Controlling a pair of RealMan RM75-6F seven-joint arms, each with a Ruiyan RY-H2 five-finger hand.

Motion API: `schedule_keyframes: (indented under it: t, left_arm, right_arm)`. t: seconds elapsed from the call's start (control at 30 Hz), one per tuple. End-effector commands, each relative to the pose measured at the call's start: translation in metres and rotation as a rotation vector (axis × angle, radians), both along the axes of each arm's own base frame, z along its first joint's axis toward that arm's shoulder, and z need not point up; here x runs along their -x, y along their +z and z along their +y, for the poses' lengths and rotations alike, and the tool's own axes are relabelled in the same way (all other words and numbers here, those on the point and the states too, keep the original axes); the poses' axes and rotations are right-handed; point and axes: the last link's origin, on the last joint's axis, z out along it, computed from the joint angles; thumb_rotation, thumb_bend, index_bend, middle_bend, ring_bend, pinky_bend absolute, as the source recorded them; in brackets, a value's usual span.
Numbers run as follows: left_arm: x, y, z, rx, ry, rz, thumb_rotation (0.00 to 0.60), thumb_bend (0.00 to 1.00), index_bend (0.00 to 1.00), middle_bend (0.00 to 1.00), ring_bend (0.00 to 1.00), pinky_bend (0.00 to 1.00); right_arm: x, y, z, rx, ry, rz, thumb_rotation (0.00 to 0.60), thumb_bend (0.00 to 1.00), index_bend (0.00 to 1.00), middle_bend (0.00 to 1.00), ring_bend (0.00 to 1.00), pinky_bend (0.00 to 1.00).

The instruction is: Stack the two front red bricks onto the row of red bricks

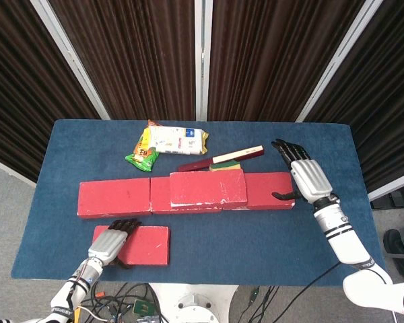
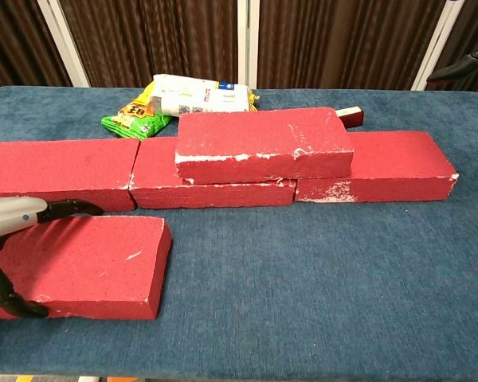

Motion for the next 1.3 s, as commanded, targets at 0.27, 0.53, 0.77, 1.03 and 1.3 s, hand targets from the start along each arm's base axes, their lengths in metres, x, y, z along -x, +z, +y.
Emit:
schedule_keyframes:
  t: [0.27, 0.53, 0.77, 1.03, 1.3]
  left_arm:
    - [-0.002, -0.002, 0.001, 0.007, -0.008, 0.014, 0.6, 0.0, 0.0, 0.0, 0.0, 0.0]
    - [-0.002, -0.002, -0.002, 0.018, -0.003, 0.041, 0.6, 0.06, 0.0, 0.0, 0.05, 0.0]
    - [-0.004, 0.0, -0.002, 0.004, -0.009, 0.05, 0.6, 0.09, 0.02, 0.04, 0.06, 0.01]
    - [-0.005, 0.001, -0.002, -0.006, -0.009, 0.054, 0.6, 0.15, 0.14, 0.12, 0.1, 0.04]
    - [-0.01, 0.012, -0.009, -0.022, -0.028, 0.044, 0.6, 0.15, 0.14, 0.13, 0.11, 0.05]
  right_arm:
    - [0.004, 0.001, -0.002, 0.006, -0.012, -0.01, 0.6, 0.0, 0.0, 0.0, 0.0, 0.0]
    - [0.005, 0.002, -0.001, 0.01, -0.015, -0.005, 0.6, 0.0, 0.0, 0.0, 0.0, 0.0]
    - [0.008, 0.003, 0.0, 0.012, -0.025, -0.006, 0.6, 0.0, 0.0, 0.0, 0.0, 0.0]
    - [0.01, 0.002, 0.0, 0.012, -0.034, -0.006, 0.6, 0.0, 0.0, 0.0, 0.0, 0.0]
    - [0.011, 0.004, 0.001, 0.017, -0.04, -0.006, 0.6, 0.0, 0.0, 0.0, 0.0, 0.0]
